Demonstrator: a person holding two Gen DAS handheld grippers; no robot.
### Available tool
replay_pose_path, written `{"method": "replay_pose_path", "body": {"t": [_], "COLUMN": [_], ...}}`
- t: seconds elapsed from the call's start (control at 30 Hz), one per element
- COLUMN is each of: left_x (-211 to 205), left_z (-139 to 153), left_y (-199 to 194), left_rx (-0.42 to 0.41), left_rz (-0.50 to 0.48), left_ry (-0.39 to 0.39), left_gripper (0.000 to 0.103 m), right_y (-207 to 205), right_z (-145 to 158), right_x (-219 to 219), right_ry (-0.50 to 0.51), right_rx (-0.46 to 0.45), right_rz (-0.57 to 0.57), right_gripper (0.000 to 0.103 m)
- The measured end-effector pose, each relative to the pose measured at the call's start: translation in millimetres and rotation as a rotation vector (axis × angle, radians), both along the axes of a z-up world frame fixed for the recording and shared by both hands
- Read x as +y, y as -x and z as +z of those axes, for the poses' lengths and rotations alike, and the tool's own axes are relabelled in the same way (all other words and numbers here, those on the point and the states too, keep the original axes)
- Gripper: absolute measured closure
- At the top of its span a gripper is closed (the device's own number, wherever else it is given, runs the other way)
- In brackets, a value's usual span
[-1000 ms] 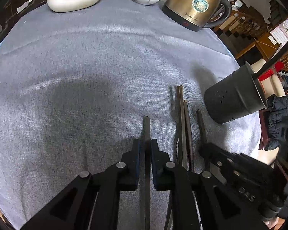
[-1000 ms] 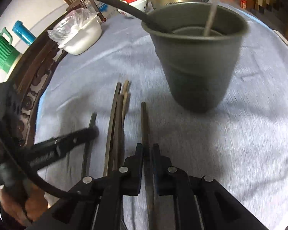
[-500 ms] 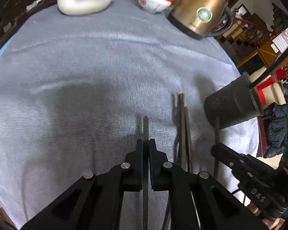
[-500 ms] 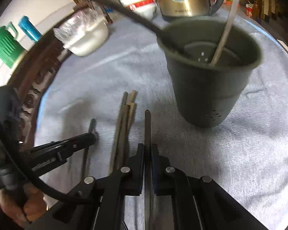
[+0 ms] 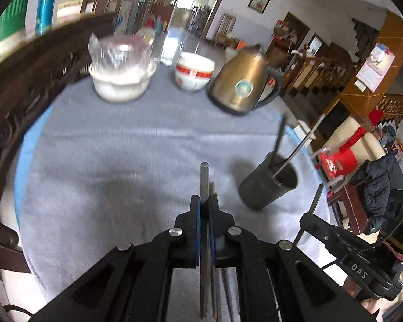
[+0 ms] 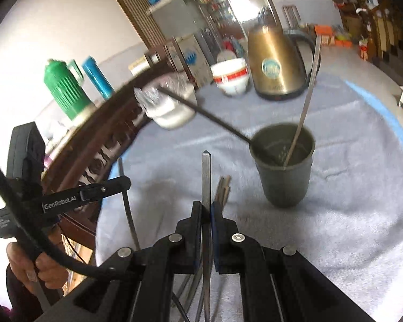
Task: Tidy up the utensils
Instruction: 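Carry both held sticks up and over the grey cup opening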
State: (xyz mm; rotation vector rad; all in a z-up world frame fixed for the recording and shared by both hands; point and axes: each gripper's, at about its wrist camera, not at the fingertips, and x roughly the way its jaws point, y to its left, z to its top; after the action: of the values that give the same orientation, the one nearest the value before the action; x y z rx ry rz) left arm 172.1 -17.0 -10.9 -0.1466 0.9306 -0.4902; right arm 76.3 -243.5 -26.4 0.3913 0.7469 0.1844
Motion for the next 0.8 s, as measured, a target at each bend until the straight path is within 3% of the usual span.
{"method": "replay_pose_path", "body": {"t": [0.4, 0.8], "left_x": [-20, -53], "left_z": [64, 123], "left_y": [24, 12], "left_rx": [-0.189, -0.293], "left_rz": [-0.015, -0.043], "left_ry": [0.037, 0.067], "left_gripper": [0.098, 0.098], "right_y": [14, 14], "right_z": [53, 121], "right_x": [-15, -55], "right_ry": [-0.009, 0.028], "right_rx": [-0.167, -0.304], "right_rz": [-0.087, -0.195], "right_gripper": [0.096, 0.096]}}
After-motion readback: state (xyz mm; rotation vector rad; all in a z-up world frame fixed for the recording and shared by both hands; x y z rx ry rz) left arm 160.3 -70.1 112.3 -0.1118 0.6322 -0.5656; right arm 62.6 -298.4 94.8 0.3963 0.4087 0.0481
